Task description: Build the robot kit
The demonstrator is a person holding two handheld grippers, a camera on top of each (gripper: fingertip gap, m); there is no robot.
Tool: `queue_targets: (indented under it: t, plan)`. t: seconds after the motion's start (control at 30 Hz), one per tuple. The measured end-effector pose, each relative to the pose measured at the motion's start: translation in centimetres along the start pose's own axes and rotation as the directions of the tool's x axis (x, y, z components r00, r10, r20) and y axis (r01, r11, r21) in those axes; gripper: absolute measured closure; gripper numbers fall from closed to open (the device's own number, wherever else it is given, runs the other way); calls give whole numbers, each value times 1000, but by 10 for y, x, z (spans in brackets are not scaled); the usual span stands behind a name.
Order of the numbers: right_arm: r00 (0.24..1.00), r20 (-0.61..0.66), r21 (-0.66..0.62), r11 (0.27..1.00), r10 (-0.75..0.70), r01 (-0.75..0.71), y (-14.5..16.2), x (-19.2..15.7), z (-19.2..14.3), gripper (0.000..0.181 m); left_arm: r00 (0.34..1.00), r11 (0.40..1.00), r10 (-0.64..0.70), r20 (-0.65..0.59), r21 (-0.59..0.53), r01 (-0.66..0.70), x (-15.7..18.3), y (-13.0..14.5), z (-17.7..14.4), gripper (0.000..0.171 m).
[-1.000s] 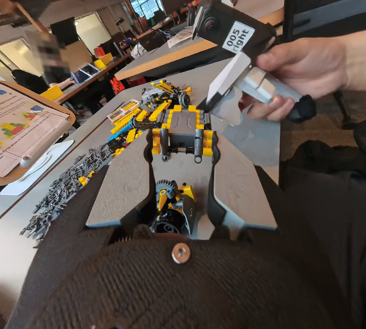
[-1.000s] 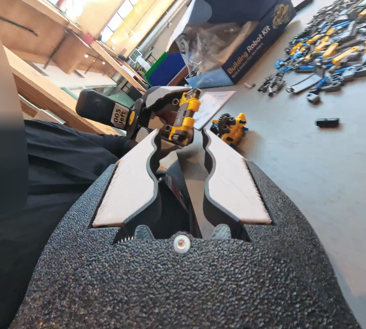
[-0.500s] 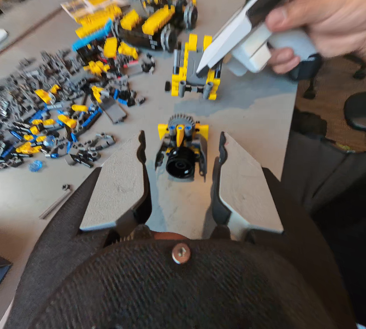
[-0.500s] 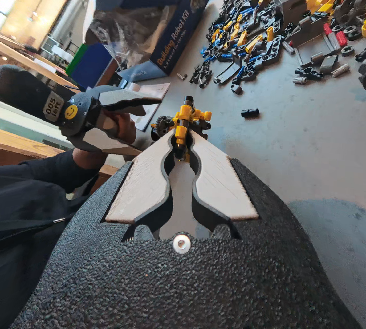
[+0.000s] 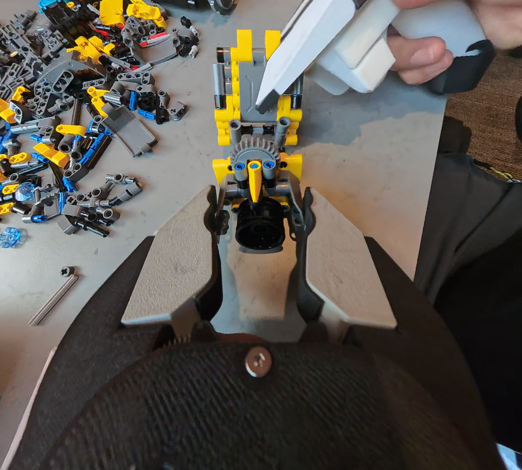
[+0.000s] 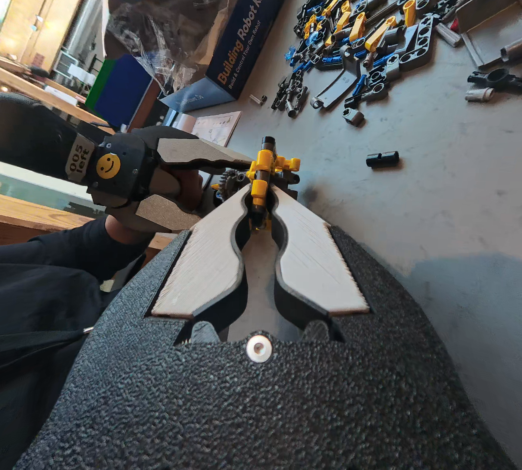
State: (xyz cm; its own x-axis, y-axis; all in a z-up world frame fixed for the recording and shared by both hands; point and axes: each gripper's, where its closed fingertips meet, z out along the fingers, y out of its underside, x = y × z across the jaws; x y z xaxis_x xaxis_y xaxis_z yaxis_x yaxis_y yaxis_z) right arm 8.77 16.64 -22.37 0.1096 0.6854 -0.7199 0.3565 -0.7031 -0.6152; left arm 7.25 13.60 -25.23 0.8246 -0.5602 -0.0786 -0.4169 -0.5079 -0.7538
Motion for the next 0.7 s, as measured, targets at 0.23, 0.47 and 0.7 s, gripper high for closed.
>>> queue_targets:
  t: [0.23, 0.47, 0.7]
  plan:
    - [983, 133, 53, 990, 126, -134, -6, -3, -8, 175, 999, 1000, 4, 52, -2, -4, 3, 5, -6, 113]
    - [890, 348, 50, 942, 296, -333, -17, -15, -17, 175, 994, 999, 49, 95, -6, -49, 4, 6, -8, 113]
    - [749, 531, -3, 885, 397, -466, -22, -34, -25, 174, 993, 999, 49, 112, -9, -48, 10, 13, -17, 113]
